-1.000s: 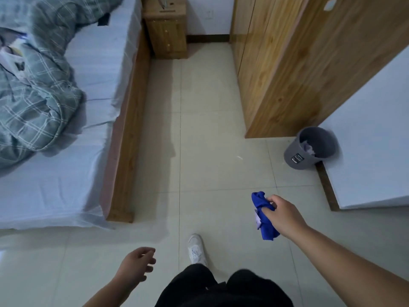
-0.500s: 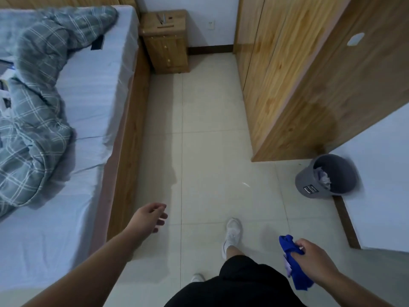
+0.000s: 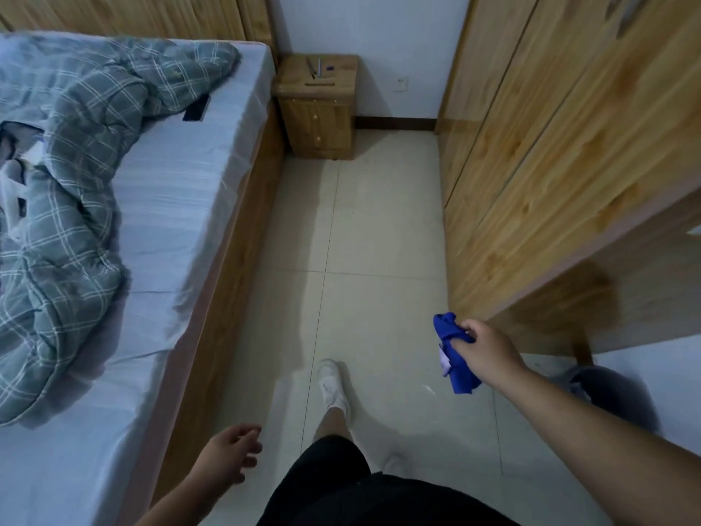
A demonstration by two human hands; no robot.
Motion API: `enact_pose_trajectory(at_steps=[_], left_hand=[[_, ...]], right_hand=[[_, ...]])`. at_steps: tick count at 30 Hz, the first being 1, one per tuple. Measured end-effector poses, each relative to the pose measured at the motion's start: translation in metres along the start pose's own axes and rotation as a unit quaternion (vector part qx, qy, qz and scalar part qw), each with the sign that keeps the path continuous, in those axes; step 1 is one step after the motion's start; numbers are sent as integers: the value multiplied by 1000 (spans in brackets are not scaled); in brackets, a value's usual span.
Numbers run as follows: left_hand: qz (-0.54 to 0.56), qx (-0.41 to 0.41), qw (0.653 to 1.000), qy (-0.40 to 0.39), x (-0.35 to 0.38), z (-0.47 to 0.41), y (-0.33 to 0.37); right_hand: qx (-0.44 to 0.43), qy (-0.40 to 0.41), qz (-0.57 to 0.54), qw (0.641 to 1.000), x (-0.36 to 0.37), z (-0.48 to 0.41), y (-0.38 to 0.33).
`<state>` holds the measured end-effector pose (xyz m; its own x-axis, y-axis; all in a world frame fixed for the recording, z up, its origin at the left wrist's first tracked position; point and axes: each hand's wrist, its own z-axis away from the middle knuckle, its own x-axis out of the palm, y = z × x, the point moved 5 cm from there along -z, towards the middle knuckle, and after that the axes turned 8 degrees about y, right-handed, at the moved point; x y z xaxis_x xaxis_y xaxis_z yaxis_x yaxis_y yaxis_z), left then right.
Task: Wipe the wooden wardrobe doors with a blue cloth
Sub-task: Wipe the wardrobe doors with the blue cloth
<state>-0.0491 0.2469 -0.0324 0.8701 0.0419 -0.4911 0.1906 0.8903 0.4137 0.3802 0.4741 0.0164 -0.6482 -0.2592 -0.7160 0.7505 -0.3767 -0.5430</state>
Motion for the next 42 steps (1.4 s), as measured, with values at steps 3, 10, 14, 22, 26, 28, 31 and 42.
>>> enact_pose_trajectory(at_steps=[3, 10, 14, 22, 26, 28, 31, 42], left_hand=[[-5, 0, 1000, -9, -10, -45, 40], [-82, 84, 992, -40, -52, -152, 185], [-93, 141, 985, -37, -74, -206, 284], [-63, 174, 982, -20, -76, -281, 444], [-84, 150, 985, -15, -69, -299, 491], [-82, 131, 988, -15, -65, -306, 504], [-66, 105, 992, -10, -64, -320, 518], [-45, 54, 997, -13, -95, -431, 597]], right_hand=[[-13, -1, 3, 1000, 1, -48, -42], [45, 7, 22, 999, 4, -120, -73], [83, 7, 40, 996, 3, -147, -70], [118, -45, 46, 991, -4, -252, -89], [98, -33, 24, 994, -20, -324, -130], [84, -41, 23, 995, -32, -361, -157], [60, -41, 33, 997, -52, -423, -201], [20, 1, 26, 999, -88, -605, -353]])
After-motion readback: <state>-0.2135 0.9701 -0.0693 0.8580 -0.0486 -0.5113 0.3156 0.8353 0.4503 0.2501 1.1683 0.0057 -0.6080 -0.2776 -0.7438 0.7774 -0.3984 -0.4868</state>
